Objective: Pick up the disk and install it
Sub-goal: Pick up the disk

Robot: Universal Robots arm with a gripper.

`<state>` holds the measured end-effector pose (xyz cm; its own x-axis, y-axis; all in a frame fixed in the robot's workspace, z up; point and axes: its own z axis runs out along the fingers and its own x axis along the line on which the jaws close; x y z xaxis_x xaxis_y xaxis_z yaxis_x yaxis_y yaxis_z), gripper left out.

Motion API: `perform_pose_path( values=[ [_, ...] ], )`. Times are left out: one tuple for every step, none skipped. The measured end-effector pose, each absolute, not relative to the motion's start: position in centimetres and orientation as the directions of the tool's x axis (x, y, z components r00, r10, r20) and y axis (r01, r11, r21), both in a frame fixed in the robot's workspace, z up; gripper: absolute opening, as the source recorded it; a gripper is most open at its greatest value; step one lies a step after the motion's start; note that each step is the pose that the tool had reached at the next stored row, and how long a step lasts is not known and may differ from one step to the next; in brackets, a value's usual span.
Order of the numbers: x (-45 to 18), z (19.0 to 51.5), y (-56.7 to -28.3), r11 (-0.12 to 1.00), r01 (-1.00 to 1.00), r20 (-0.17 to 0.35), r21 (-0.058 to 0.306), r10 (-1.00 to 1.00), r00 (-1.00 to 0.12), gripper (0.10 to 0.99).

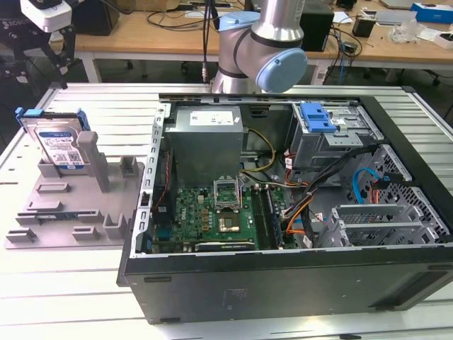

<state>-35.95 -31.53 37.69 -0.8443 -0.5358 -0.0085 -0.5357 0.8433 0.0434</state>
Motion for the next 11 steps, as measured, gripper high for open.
perform_pose_path(
  values=[
    [-35.95, 37.69, -31.53, 0.828, -0.558, -0.009, 0.043, -0.559, -0.829, 0.482],
    [-35.95, 37.68, -31.52, 0.818, -0.573, -0.009, 0.043, -0.573, -0.819, 0.482],
    [-35.95, 37.68, -31.52, 0.804, -0.594, -0.009, 0.043, -0.594, -0.805, 0.482],
    [-35.95, 37.67, -31.53, 0.788, -0.614, -0.009, 0.043, -0.615, -0.789, 0.482],
    [-35.95, 37.67, -31.52, 0.776, -0.629, -0.009, 0.043, -0.630, -0.777, 0.482],
    [-35.95, 37.66, -31.53, 0.752, -0.658, -0.009, 0.043, -0.658, -0.753, 0.482],
    [-35.95, 37.64, -31.53, 0.731, -0.681, -0.009, 0.043, -0.681, -0.732, 0.482],
    [-35.95, 37.64, -31.53, 0.712, -0.700, -0.009, 0.043, -0.701, -0.713, 0.482],
    [-35.95, 37.63, -31.53, 0.701, -0.712, -0.009, 0.043, -0.713, -0.701, 0.482],
    [-35.95, 37.62, -31.53, 0.686, -0.726, -0.009, 0.043, -0.727, -0.687, 0.482],
    [-35.94, 37.61, -31.53, 0.668, -0.743, -0.009, 0.043, -0.744, -0.668, 0.482]
  ],
)
